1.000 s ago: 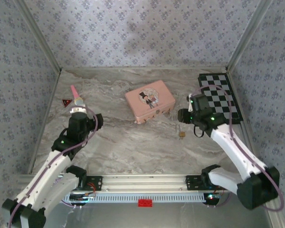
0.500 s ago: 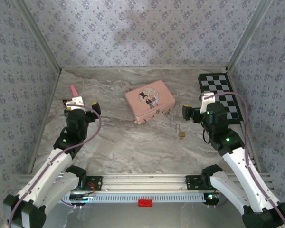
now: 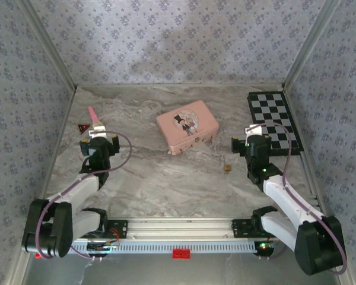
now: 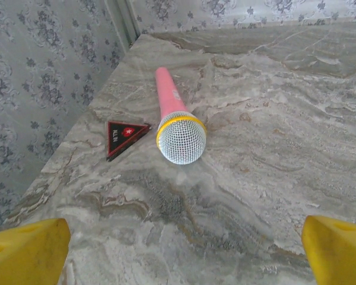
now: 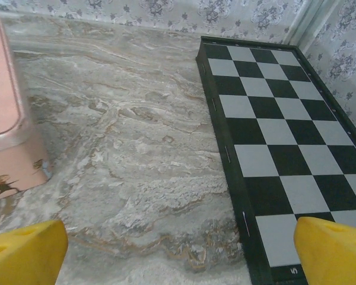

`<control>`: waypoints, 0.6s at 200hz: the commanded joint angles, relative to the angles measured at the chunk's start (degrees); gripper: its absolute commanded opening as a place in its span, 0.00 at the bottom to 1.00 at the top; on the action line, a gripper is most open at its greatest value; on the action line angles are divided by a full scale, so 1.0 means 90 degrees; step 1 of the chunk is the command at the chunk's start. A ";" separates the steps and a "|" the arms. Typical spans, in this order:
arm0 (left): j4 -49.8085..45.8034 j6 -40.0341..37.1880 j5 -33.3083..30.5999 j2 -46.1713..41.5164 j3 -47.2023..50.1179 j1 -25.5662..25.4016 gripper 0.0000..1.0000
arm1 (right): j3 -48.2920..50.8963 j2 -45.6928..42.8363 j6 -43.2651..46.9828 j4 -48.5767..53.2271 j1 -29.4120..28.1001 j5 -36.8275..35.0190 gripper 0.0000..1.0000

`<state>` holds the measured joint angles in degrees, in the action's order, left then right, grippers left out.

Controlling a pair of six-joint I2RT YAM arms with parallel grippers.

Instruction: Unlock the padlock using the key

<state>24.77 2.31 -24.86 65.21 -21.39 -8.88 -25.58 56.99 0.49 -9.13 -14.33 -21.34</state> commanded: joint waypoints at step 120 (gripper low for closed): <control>0.2497 0.0042 0.2183 0.2516 -0.0212 0.1102 1.00 | 0.0939 0.2627 0.0840 -0.4597 0.1194 0.2071 0.99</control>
<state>46.59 0.71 -6.61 88.62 -20.69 0.08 -19.07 78.22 7.18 -41.39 -5.67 -8.95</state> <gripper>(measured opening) 0.998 0.990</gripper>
